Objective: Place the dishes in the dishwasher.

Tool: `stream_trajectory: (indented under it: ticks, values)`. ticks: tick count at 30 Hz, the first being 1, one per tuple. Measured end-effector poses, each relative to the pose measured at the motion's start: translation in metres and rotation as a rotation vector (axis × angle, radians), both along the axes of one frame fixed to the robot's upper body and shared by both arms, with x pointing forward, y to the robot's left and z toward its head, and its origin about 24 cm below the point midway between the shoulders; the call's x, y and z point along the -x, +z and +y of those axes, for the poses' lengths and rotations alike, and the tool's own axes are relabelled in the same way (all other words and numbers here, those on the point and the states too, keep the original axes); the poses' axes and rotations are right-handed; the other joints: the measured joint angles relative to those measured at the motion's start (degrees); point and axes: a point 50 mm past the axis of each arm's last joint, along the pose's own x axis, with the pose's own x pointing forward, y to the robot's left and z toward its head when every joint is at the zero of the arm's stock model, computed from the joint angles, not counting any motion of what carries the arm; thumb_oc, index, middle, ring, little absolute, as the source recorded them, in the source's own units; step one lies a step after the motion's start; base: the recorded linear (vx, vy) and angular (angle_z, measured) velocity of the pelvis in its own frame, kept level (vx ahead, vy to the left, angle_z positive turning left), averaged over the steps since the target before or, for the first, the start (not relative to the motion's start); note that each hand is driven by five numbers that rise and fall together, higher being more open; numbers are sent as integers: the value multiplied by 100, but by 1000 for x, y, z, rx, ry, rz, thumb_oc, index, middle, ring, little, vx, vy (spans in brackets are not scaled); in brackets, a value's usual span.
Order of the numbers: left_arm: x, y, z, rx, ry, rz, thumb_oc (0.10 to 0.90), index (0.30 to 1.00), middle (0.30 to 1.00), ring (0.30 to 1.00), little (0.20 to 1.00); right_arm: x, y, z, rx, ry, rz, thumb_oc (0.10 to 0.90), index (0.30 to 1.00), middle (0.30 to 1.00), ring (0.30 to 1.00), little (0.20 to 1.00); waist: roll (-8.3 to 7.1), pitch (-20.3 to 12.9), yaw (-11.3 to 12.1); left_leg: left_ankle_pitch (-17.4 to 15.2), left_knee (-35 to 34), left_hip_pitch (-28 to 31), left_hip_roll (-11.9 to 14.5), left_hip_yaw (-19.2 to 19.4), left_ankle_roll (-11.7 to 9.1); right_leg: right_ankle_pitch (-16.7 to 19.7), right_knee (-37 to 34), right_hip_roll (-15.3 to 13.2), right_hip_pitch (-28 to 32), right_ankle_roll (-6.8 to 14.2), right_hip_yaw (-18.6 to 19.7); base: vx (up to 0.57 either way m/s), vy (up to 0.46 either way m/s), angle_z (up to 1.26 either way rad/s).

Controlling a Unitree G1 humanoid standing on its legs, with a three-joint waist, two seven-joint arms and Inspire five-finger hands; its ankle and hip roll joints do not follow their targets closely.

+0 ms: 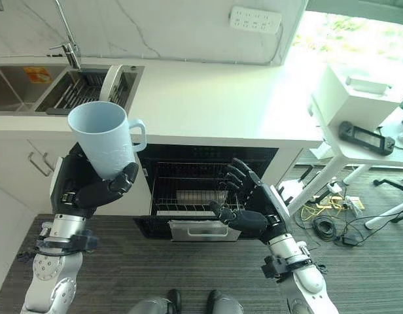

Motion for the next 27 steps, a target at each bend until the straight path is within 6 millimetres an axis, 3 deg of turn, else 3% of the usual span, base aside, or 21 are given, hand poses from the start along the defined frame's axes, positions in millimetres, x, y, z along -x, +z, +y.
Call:
stream_trajectory:
  ticks: [1,2,3,5,7,8,10,11,12,13,14,16,18,20,22,24,26,27]
  values:
    - [0,-1,0,0,-1,1,400,300,300,300,300,0,-1,3,-19,0,-3,800,900,900,900,900,32,-3,26,20,-13,24,109,57,176,155,7,84,57,376,26,90,6,-1]
    - [0,0,0,-4,2,0,400,300,300,300,300,-1,0,4,-24,7,-8,800,900,900,900,900,34,0,26,-2,33,-6,151,55,211,135,289,66,-12,490,27,86,-114,-12]
    - [0,-3,1,-9,9,8,400,300,300,300,300,-1,-1,6,-27,17,-7,800,900,900,900,900,20,-2,59,-14,26,25,172,80,136,17,583,-31,-93,387,63,81,-187,-14]
    - [-1,-6,5,-16,21,25,400,300,300,300,300,-1,-1,12,-29,54,-14,800,900,900,900,900,-2,3,182,-10,-2,36,154,200,138,-58,195,-255,38,345,108,50,-220,-27]
    - [-5,-4,8,-27,35,19,400,300,300,300,300,-1,0,12,-33,75,-17,800,900,900,900,900,-108,46,171,-7,-6,-41,-19,181,160,-68,-36,-855,-18,457,483,141,-366,-6]
    - [-11,-1,7,-26,35,7,400,300,300,300,300,-1,1,12,-32,76,-23,800,900,900,900,900,-106,69,147,-32,18,-167,-76,121,70,82,-36,-1192,-327,742,901,281,-564,20]
    - [-15,4,6,-34,35,-12,400,300,300,300,300,-3,2,14,-36,86,-26,800,900,900,900,900,-29,165,82,61,-2,-300,-68,-72,-121,311,-225,-1362,-686,965,1131,257,-574,40]
    - [-14,3,7,-44,46,-6,400,300,300,300,300,-4,2,17,-39,96,-26,800,900,900,900,900,-93,208,37,-71,-12,-309,-38,27,-374,419,-420,-1393,-731,929,1115,201,-582,67]
    - [-12,3,8,-55,57,-1,400,300,300,300,300,-3,5,15,-28,102,-37,800,900,900,900,900,-133,246,-11,-62,66,-325,74,114,-333,466,-606,-1363,-622,946,1074,272,-727,69]
    - [-10,0,9,-54,67,14,400,300,300,300,300,-5,8,16,-25,105,-46,800,900,900,900,900,-264,249,76,-58,236,-366,117,69,-346,441,-379,-1275,-564,838,792,227,-621,56]
    - [-7,-2,11,-47,83,23,400,300,300,300,300,-6,10,17,-27,115,-53,800,900,900,900,900,-286,266,170,-66,248,-371,228,120,-330,366,-233,-1122,-464,717,547,173,-486,29]
    - [1,-6,14,-45,109,46,400,300,300,300,300,-6,17,18,-44,137,-71,800,900,900,900,900,-305,259,169,-2,230,-389,405,75,-432,247,-138,-725,-162,525,425,90,-322,36]
    - [4,-10,13,-38,108,64,400,300,300,300,300,-9,24,15,-26,143,-99,800,900,900,900,900,-183,293,147,133,47,-298,647,1,-598,264,-233,-469,8,329,278,57,-228,46]
    - [6,-6,11,-34,102,47,400,300,300,300,300,-14,33,11,19,156,-127,800,900,900,900,900,-187,288,150,430,-393,-12,877,175,-657,124,-171,-348,65,77,120,52,-227,21]
    - [6,-3,6,-26,82,25,400,300,300,300,300,-17,40,7,60,158,-148,800,900,900,900,900,-152,274,127,781,-686,161,962,188,-677,-124,119,-269,59,-8,27,27,-109,16]
    - [0,-1,-6,-20,26,9,400,300,300,300,300,-19,44,1,47,141,-157,800,900,900,900,900,-90,252,102,770,-743,210,1066,196,-764,-476,515,-284,46,-68,-69,-39,24,33]
    - [-14,3,-22,-45,-33,-31,400,300,300,300,300,-25,45,6,18,145,-166,800,900,900,900,900,2,214,-58,758,-495,131,1255,407,-863,-502,624,-375,32,-185,-314,-25,136,46]
    - [-17,5,-24,-68,-42,-41,400,300,300,300,300,-27,47,10,21,166,-178,800,900,900,900,900,18,205,-105,772,-498,138,1212,422,-886,-499,624,-393,39,-146,-274,63,146,27]
